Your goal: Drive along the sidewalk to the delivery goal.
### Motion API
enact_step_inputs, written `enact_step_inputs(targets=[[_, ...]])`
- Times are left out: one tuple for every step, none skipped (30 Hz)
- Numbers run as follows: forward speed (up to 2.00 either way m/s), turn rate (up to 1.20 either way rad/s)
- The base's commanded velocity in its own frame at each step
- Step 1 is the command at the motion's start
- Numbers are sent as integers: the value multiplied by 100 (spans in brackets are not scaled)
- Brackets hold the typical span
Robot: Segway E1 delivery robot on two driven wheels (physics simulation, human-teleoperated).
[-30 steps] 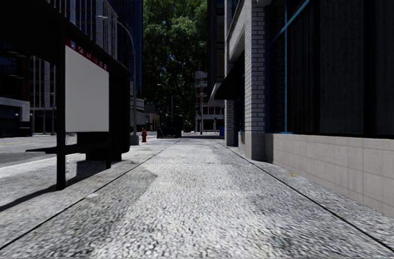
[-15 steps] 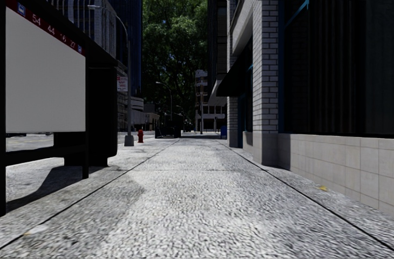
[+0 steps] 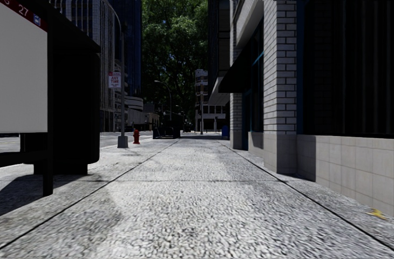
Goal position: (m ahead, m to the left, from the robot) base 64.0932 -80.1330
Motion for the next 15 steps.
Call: enact_step_inputs(targets=[[168, 0], [168, 0], [168, 0], [168, 0], [168, 0], [168, 0], [168, 0], [168, 0], [168, 0], [168, 0], [168, 0], [168, 0], [168, 0], [168, 0], [168, 0]])
